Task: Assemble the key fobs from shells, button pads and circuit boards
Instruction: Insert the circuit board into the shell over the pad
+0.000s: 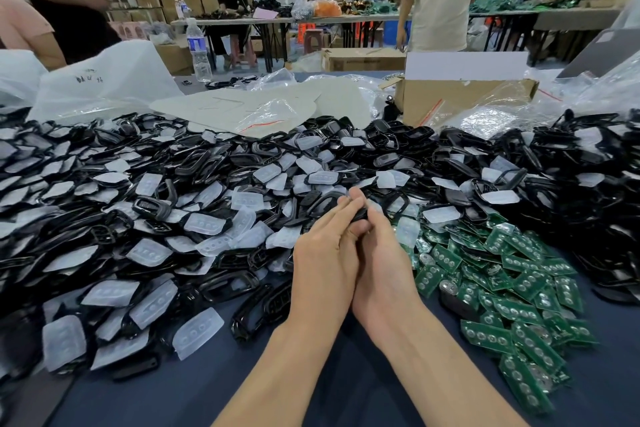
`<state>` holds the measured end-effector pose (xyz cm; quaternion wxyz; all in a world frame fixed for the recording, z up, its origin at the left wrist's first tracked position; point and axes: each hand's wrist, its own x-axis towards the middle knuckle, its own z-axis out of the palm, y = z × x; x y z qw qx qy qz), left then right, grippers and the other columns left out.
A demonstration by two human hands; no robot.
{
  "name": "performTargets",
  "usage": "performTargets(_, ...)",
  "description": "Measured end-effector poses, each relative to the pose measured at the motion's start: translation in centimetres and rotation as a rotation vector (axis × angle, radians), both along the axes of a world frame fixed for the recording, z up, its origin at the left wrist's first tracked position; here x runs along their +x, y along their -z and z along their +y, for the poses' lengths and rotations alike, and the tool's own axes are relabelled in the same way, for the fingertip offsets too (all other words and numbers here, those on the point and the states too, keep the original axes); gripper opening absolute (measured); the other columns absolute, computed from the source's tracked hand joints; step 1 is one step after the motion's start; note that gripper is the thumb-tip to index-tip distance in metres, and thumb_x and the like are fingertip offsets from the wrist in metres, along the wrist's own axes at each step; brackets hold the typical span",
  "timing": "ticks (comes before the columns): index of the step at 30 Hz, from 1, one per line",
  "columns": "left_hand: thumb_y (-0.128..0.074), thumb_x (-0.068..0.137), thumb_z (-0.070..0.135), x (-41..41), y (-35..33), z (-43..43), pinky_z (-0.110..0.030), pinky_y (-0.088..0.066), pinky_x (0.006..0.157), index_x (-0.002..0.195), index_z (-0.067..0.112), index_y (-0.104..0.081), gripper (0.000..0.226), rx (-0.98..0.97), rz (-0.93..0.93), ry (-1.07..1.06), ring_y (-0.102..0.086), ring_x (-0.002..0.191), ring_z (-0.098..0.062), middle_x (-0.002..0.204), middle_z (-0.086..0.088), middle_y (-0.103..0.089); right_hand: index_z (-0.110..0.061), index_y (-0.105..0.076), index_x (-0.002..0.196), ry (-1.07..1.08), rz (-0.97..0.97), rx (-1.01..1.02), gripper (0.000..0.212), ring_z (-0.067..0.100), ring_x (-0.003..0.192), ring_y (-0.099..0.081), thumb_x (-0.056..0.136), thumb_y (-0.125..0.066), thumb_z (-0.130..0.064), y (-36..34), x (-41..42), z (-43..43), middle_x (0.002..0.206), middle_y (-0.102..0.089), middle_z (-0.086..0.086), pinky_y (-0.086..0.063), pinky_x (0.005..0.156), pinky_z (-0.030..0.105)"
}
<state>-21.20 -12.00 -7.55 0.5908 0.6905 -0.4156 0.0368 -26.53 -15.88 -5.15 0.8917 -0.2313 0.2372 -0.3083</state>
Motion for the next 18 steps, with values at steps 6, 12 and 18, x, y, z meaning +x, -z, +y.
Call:
performTargets(6, -0.060, 0.093, -0.007, 0.1, 0.1, -0.1, -0.034, -0.049, 0.106, 0.124, 0.015, -0.072, 0.040, -0.004, 0.016, -0.010, -0.062, 0.123, -0.008, 0.128, 0.000, -0.069, -0.024, -0.073, 0.123, -0.006, -0.008, -0.002, 0.032, 0.007, 0.113, -0.069, 0.104, -0.051, -0.036, 0.1, 0.0, -0.1, 0.120, -0.075, -0.004, -0.050, 0.099, 0.027)
performTargets(12, -0.063, 0.098, 0.018, -0.1, -0.1, -0.2, -0.018, -0.044, 0.102, 0.134, 0.030, -0.062, 0.038, 0.085, 0.025, 0.026, -0.058, 0.119, 0.004, 0.128, 0.016, -0.066, -0.024, -0.074, 0.120, -0.024, -0.039, 0.006, 0.034, 0.009, 0.101, -0.074, 0.106, -0.045, -0.035, 0.3, -0.3, -1.1, 0.119, -0.075, 0.000, -0.057, 0.082, 0.025)
performTargets(18, -0.065, 0.094, 0.009, 1.3, -1.1, 0.0, -0.004, -0.040, 0.087, 0.112, 0.044, -0.061, 0.039, 0.041, 0.034, 0.054, -0.058, 0.106, 0.013, 0.110, 0.032, -0.065, -0.015, -0.071, 0.119, -0.044, -0.130, -0.046, 0.031, 0.015, 0.080, -0.073, 0.099, -0.050, -0.026, -0.4, -0.6, -3.3, 0.116, -0.074, 0.009, -0.059, 0.067, 0.026)
